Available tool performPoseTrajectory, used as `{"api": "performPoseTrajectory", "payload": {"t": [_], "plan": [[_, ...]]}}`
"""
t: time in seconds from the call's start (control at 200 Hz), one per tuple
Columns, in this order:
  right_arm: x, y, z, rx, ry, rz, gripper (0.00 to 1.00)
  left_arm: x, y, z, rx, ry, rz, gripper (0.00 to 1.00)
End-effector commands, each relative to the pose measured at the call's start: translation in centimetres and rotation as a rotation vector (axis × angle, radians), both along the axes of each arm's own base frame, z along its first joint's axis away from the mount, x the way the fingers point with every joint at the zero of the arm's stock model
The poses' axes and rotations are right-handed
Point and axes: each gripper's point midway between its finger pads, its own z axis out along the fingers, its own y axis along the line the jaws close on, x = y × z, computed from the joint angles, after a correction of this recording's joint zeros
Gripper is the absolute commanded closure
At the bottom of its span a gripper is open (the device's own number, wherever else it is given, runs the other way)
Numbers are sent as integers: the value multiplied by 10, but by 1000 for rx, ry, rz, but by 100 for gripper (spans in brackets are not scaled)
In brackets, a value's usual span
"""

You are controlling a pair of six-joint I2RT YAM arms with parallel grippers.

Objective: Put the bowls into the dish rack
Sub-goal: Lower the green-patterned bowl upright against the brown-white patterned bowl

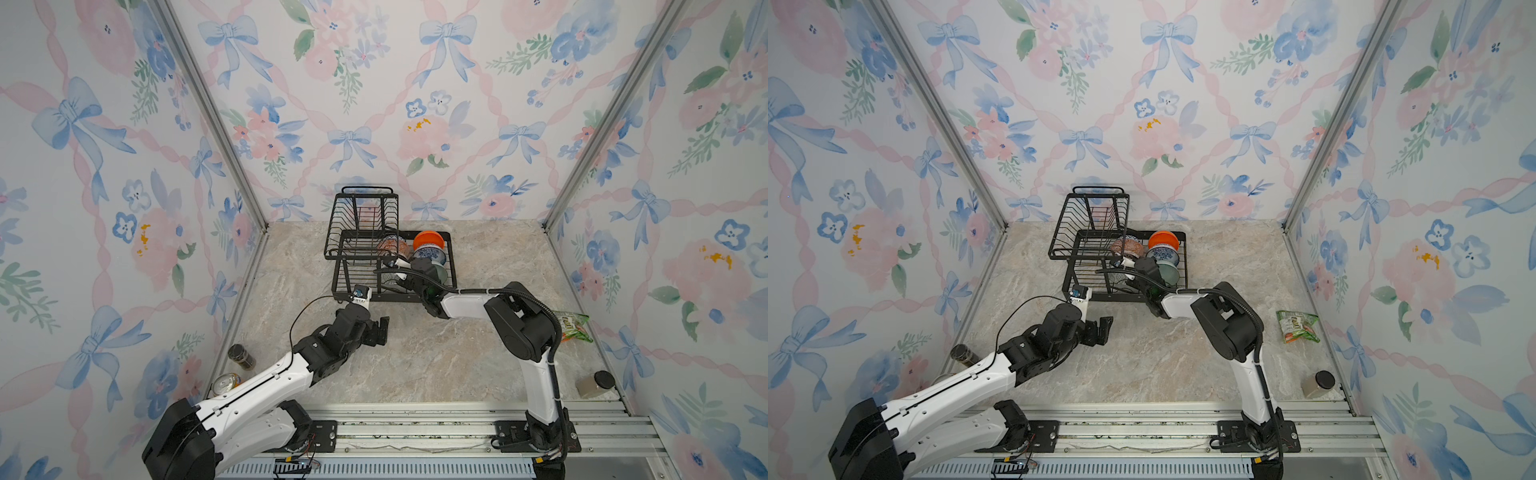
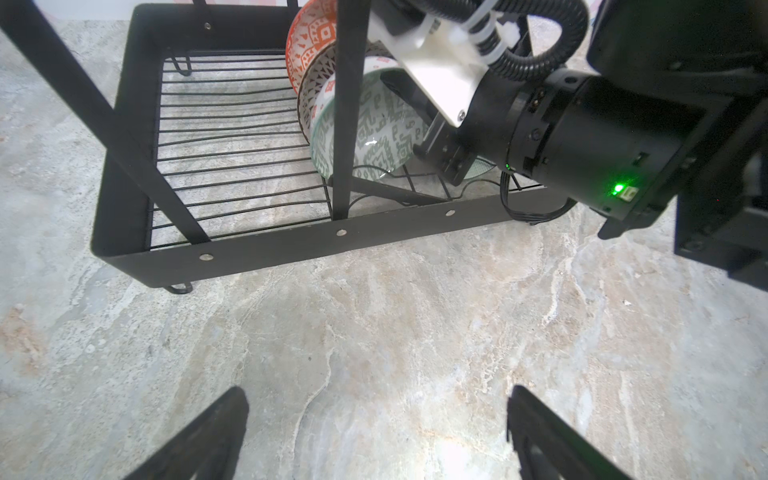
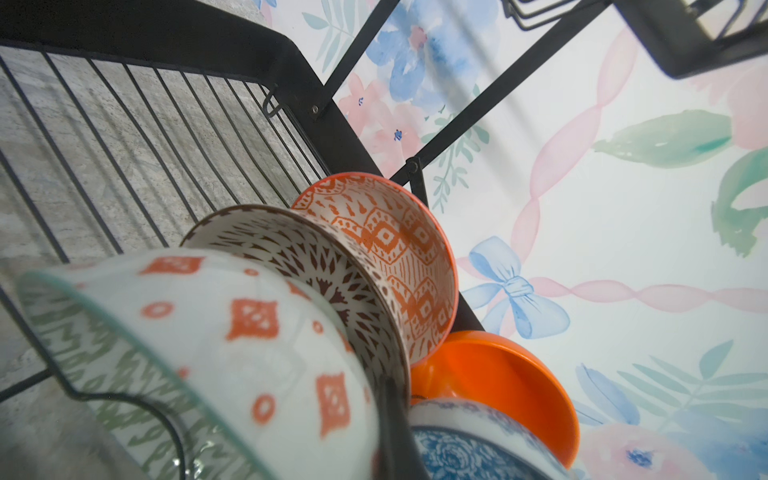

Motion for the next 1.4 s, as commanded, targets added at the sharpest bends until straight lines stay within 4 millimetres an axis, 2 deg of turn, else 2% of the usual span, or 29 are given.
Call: {"api": "performPoseTrajectory", "payload": {"t": [0.0, 0.105, 0.495, 0.705, 0.99, 1.395], "plan": [[2, 5, 24, 27, 8, 32, 100, -2, 4, 1, 21, 0, -11, 2], [1, 6, 23, 28, 15, 41, 100, -3, 7, 1, 16, -4, -4, 2], [-4, 9, 17, 35, 35, 55, 90, -4, 9, 0, 18, -2, -2, 2], [-3, 8, 25, 43, 25, 58, 87, -4, 9, 0, 18, -1, -2, 2], [-4, 8, 29, 53, 25, 61, 76, -4, 9, 0, 16, -1, -2, 2], [-9, 4, 47, 79, 18, 77, 64, -6, 12, -2, 20, 0, 1, 2]]}}
